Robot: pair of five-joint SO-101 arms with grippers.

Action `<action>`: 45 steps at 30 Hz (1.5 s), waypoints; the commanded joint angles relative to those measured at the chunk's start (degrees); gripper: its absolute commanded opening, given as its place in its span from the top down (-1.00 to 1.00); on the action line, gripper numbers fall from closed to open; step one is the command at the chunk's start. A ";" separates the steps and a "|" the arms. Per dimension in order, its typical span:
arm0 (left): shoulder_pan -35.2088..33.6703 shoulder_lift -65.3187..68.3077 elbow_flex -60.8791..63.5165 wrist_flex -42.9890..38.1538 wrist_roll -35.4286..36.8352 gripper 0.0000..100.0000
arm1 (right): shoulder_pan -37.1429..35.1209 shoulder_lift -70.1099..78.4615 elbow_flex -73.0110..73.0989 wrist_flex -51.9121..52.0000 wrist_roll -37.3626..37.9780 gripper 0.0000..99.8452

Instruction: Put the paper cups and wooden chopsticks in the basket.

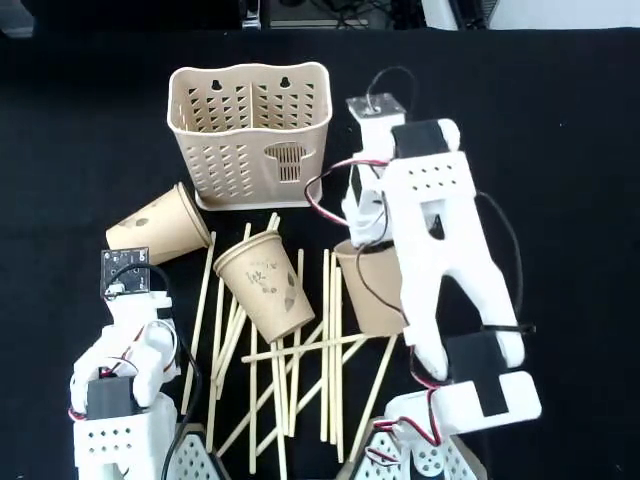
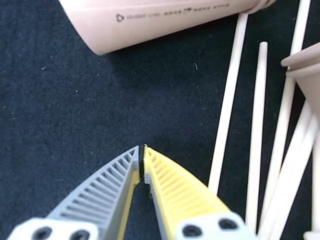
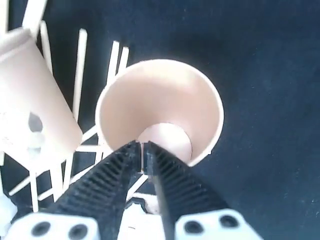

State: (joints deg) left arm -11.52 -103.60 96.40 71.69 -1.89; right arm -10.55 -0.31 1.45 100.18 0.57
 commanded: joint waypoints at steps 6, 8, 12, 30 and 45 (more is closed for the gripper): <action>0.22 -0.35 0.92 0.97 -0.18 0.93 | 0.70 -1.36 4.09 -2.99 -1.05 0.70; 0.22 -0.35 0.92 0.97 -0.18 0.93 | 0.88 -1.36 4.53 -2.20 -1.05 0.70; 0.22 -0.35 0.92 0.97 -0.18 0.93 | 3.43 -1.45 4.09 -1.76 -0.62 0.62; 0.22 -0.35 0.92 0.97 -0.18 0.93 | 14.68 -13.76 7.87 0.88 20.48 0.62; 0.22 -0.35 0.92 0.97 -0.18 0.93 | 11.08 -12.70 15.96 0.53 24.62 0.62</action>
State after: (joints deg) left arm -11.52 -103.60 96.40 71.69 -1.89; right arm 1.67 -11.91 17.36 100.18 24.13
